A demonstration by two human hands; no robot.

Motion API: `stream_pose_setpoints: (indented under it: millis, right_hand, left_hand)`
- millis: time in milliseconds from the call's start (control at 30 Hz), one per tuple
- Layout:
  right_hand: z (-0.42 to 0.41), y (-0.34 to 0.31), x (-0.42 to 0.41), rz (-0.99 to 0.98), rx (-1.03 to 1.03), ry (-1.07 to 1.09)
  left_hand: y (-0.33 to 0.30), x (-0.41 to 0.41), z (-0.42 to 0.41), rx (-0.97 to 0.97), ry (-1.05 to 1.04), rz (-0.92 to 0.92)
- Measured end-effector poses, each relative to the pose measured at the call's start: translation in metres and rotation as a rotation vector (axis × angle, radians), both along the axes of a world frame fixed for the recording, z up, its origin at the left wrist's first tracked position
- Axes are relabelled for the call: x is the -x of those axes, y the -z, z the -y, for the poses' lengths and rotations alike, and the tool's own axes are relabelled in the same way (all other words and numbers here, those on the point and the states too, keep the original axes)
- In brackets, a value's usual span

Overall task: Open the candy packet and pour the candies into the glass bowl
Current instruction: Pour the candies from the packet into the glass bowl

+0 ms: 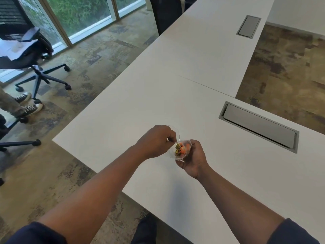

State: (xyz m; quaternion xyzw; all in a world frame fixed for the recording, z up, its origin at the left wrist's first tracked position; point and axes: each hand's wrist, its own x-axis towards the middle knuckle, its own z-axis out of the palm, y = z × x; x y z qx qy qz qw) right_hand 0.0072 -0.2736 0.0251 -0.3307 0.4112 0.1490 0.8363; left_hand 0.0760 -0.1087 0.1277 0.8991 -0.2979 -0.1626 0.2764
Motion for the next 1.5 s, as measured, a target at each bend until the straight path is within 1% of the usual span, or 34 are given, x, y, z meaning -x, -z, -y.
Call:
stream_pose_setpoints:
  millis: [100, 167, 267, 333, 400, 500, 567, 633, 733, 800, 1000, 1167, 1300, 1367, 1433, 1500]
  right_hand:
    - [0.003, 0.001, -0.009, 0.015, -0.007, -0.046]
    - [0.005, 0.003, -0.015, 0.009, 0.022, -0.036]
    - [0.006, 0.007, -0.024, -0.01, 0.104, 0.074]
    - [0.008, 0.011, -0.031, -0.029, 0.219, 0.151]
    - [0.01, 0.013, -0.036, -0.04, 0.332, 0.193]
    - [0.012, 0.017, -0.044, -0.026, 0.453, 0.197]
    - [0.013, 0.021, -0.05, -0.003, 0.528, 0.189]
    - [0.012, 0.023, -0.057, 0.024, 0.599, 0.176]
    - [0.008, 0.026, -0.065, 0.066, 0.745, 0.119]
    - [0.005, 0.027, -0.07, 0.089, 0.841, 0.042]
    - [-0.006, 0.025, -0.077, 0.18, 1.047, -0.171]
    - [-0.015, 0.015, -0.082, 0.36, 1.29, -0.312]
    - [-0.017, 0.007, -0.086, 0.518, 1.442, -0.35]
    - [-0.017, 0.004, -0.089, 0.573, 1.499, -0.363]
    - [-0.016, 0.001, -0.088, 0.628, 1.501, -0.384]
    - [-0.013, 0.001, -0.084, 0.599, 1.471, -0.454]
  left_hand:
    - [0.005, -0.005, 0.002, 0.03, 0.039, -0.009]
    - [0.012, -0.008, 0.001, 0.069, 0.029, -0.034]
    - [0.026, -0.014, -0.003, 0.202, -0.1, -0.137]
    - [0.042, -0.02, -0.007, 0.219, -0.223, -0.197]
    - [0.064, -0.026, -0.009, 0.151, -0.321, -0.2]
    - [0.098, -0.031, -0.009, -0.022, -0.431, -0.209]
    - [0.118, -0.03, -0.009, -0.066, -0.484, -0.25]
    - [0.132, -0.03, -0.007, -0.071, -0.515, -0.294]
    - [0.147, -0.031, -0.005, -0.062, -0.534, -0.328]
    - [0.153, -0.032, -0.004, -0.046, -0.548, -0.331]
    - [0.16, -0.035, -0.003, -0.015, -0.575, -0.327]
    - [0.164, -0.037, -0.002, 0.006, -0.59, -0.318]
    - [0.163, -0.037, -0.002, -0.009, -0.578, -0.307]
    - [0.162, -0.037, -0.002, -0.011, -0.574, -0.301]
    - [0.161, -0.037, -0.002, -0.01, -0.569, -0.302]
    - [0.16, -0.038, -0.003, -0.012, -0.566, -0.307]
